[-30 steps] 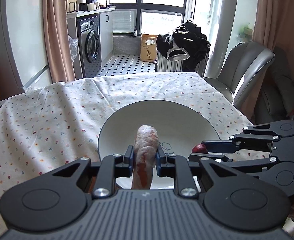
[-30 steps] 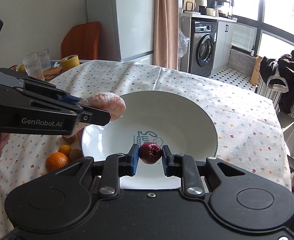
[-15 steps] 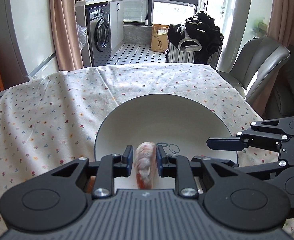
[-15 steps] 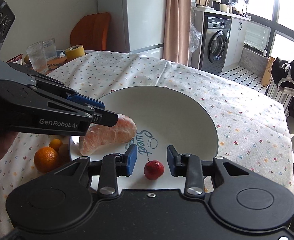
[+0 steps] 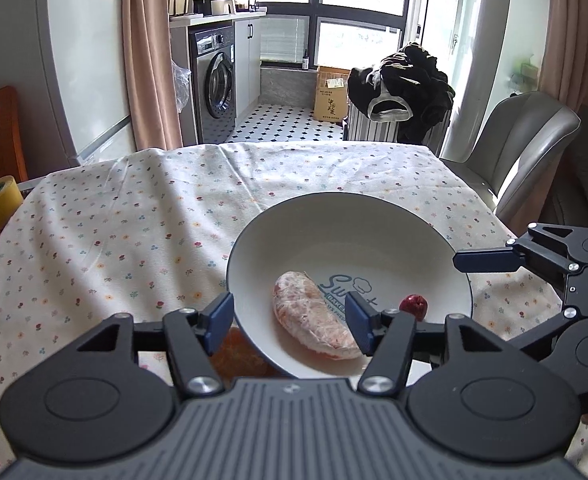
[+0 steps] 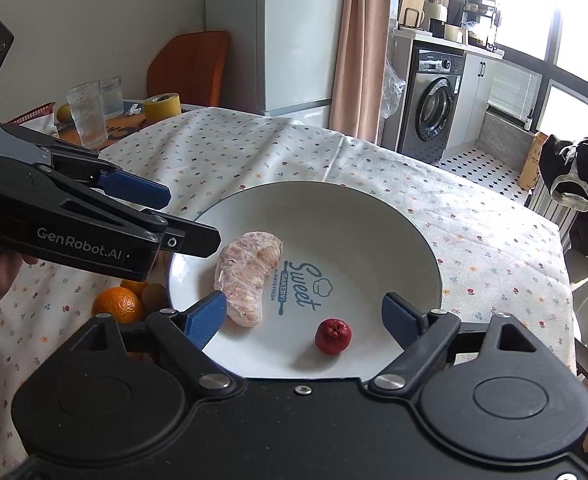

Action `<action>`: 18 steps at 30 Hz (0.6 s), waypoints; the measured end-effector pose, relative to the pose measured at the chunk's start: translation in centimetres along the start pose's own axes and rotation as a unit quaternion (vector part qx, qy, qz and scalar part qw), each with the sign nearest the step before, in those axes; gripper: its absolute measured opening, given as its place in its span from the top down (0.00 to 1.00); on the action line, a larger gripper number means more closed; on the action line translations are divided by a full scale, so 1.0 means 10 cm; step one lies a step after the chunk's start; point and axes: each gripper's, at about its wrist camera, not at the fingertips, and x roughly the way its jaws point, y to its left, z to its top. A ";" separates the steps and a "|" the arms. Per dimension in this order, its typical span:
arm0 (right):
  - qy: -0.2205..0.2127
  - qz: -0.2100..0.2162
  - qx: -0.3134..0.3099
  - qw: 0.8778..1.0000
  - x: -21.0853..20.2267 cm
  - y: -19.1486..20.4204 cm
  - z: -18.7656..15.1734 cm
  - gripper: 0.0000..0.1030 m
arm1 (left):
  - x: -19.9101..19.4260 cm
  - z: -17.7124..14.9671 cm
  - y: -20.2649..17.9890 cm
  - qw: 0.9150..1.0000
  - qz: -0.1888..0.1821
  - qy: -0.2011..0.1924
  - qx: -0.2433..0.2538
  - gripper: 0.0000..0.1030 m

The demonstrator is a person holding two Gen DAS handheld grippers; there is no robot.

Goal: Organize fruits
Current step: 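Withdraw both tools from the bowl and move the right tool toward the orange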

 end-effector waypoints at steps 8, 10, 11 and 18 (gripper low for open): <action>0.005 0.000 -0.007 1.000 -0.17 0.21 -0.10 0.05 | -0.28 -0.20 0.02 1.000 0.010 -0.025 0.008 0.16; 0.006 0.000 -0.005 1.000 -0.21 0.25 -0.14 0.03 | -0.35 -0.27 0.04 1.000 0.007 -0.029 0.009 0.15; 0.006 -0.002 -0.004 1.000 -0.23 0.27 -0.16 0.01 | -0.38 -0.30 0.04 0.999 0.003 -0.031 0.010 0.15; 0.017 -0.006 -0.001 1.000 -0.34 0.45 -0.32 0.00 | -0.56 -0.50 0.06 0.999 -0.004 -0.042 -0.005 0.14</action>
